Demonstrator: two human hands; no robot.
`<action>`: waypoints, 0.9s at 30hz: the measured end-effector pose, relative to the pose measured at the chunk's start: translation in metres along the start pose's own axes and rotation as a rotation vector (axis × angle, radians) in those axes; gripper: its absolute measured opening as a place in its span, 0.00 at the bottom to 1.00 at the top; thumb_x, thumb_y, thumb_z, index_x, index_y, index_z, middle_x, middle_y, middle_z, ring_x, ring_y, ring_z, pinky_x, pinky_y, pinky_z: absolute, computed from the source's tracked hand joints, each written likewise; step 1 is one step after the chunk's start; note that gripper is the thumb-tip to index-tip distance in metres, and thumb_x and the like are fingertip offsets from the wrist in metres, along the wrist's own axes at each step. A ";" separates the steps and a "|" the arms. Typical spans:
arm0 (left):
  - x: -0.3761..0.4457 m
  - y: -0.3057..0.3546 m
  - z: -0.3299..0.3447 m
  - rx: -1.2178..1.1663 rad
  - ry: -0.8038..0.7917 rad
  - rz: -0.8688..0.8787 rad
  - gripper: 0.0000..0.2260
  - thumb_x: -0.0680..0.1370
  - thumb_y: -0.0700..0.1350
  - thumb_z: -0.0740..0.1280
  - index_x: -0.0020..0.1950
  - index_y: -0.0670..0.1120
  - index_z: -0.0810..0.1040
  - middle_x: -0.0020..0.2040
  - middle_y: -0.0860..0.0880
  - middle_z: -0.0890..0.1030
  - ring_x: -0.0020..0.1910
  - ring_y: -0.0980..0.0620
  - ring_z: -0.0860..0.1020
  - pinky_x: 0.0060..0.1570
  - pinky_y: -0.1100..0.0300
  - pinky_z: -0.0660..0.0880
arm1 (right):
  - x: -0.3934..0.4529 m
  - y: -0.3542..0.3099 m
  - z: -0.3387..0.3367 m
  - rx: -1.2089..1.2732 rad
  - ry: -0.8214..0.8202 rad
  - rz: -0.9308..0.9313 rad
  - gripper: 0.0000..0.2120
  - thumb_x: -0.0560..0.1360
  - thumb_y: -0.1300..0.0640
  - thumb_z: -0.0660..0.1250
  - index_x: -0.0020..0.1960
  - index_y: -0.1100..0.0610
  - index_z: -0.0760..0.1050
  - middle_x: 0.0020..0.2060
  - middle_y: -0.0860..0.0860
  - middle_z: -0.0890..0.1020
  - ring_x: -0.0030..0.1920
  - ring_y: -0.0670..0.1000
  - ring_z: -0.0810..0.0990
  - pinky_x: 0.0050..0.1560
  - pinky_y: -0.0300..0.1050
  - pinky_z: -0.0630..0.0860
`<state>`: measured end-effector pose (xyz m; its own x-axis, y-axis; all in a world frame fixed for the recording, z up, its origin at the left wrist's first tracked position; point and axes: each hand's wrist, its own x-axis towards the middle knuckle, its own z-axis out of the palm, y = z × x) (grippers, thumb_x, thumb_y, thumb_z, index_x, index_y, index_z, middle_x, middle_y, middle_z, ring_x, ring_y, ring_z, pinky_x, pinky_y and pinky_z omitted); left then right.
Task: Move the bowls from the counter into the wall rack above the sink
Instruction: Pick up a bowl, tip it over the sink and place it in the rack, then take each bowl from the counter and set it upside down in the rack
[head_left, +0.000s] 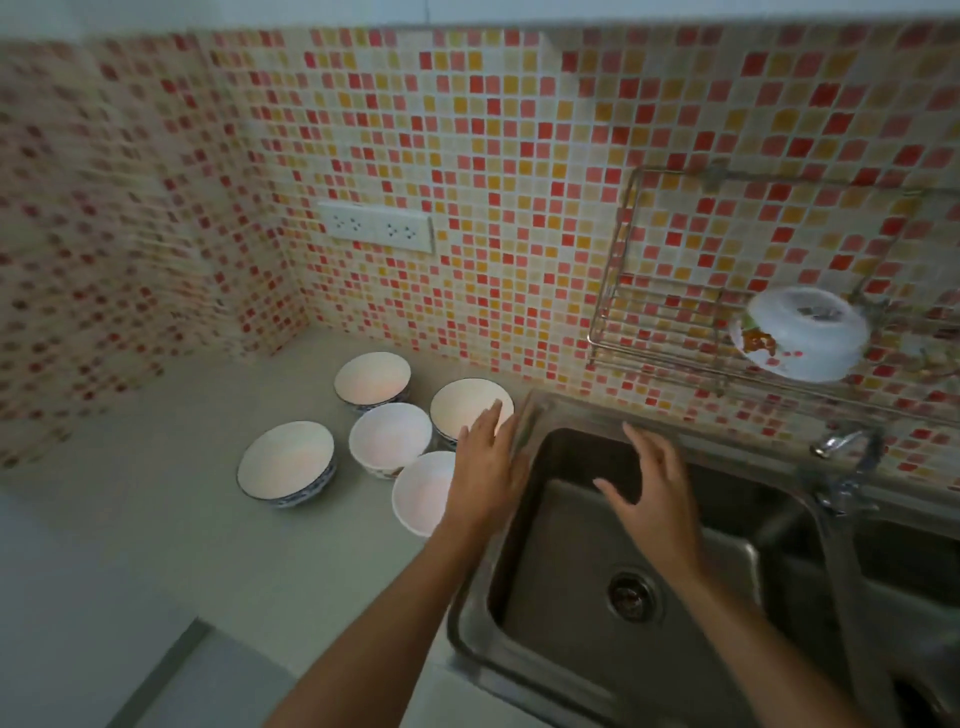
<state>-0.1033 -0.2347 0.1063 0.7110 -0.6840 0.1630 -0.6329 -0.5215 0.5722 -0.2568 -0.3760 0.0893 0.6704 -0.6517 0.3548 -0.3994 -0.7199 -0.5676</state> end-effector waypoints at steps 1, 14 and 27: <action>-0.002 -0.015 -0.004 -0.049 0.037 -0.063 0.25 0.79 0.59 0.56 0.74 0.54 0.61 0.78 0.51 0.58 0.76 0.48 0.56 0.75 0.45 0.53 | -0.001 -0.011 0.015 0.055 -0.055 0.031 0.36 0.70 0.50 0.75 0.74 0.53 0.65 0.69 0.55 0.69 0.67 0.54 0.71 0.62 0.42 0.68; -0.012 -0.173 -0.003 -0.164 -0.026 -0.474 0.18 0.78 0.43 0.63 0.68 0.43 0.70 0.65 0.40 0.73 0.64 0.41 0.71 0.64 0.48 0.68 | -0.002 -0.078 0.209 0.401 -0.500 0.695 0.41 0.68 0.51 0.77 0.75 0.54 0.59 0.70 0.56 0.69 0.68 0.61 0.70 0.60 0.62 0.76; -0.016 -0.167 0.002 -0.530 -0.116 -0.406 0.16 0.82 0.47 0.55 0.69 0.42 0.65 0.63 0.45 0.74 0.60 0.45 0.74 0.59 0.51 0.72 | -0.028 -0.099 0.185 0.662 -0.250 0.840 0.25 0.76 0.68 0.59 0.71 0.53 0.65 0.59 0.50 0.70 0.60 0.56 0.71 0.33 0.44 0.81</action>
<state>-0.0095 -0.1370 0.0065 0.8045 -0.5524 -0.2184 -0.0656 -0.4481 0.8916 -0.1202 -0.2421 -0.0022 0.4791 -0.7538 -0.4497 -0.4232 0.2505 -0.8707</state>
